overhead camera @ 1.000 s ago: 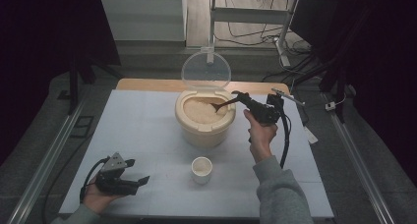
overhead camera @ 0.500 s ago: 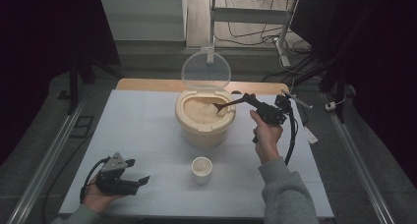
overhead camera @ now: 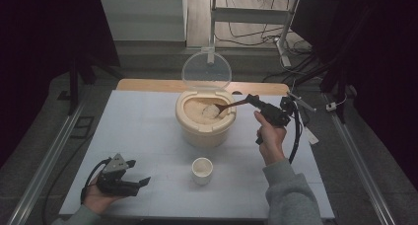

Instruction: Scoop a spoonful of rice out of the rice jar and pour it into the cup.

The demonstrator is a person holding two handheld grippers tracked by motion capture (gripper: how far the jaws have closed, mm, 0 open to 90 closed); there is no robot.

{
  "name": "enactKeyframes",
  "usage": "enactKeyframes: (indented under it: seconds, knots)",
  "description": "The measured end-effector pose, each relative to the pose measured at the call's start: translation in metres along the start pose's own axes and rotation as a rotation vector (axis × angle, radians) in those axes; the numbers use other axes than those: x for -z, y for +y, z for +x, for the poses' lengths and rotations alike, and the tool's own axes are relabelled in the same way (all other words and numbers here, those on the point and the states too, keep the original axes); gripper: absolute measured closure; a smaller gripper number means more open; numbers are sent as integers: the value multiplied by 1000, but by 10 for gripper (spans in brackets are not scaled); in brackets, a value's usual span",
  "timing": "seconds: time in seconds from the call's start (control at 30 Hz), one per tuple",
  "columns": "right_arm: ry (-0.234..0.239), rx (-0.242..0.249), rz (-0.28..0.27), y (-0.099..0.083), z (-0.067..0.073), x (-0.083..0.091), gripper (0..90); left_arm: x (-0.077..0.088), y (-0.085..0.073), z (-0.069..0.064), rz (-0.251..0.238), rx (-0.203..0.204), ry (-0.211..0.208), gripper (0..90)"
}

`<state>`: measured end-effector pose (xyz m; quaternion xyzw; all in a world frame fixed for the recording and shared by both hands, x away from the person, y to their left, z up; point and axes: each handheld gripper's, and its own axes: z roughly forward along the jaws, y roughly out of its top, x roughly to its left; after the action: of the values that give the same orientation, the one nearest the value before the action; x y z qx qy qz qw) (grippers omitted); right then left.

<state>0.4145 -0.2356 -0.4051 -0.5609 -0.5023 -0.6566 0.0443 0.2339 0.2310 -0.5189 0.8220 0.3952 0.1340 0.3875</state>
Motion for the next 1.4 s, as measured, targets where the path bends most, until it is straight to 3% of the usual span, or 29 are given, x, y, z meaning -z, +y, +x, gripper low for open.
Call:
enactKeyframes:
  seconds: [0.4,1.4]
  knots:
    - [25,-70,6,4,-4,4,831,0,0,0,2,-2,0,168]
    - [78,-70,15,3,4,14,831,-1,0,0,5,-8,2,170]
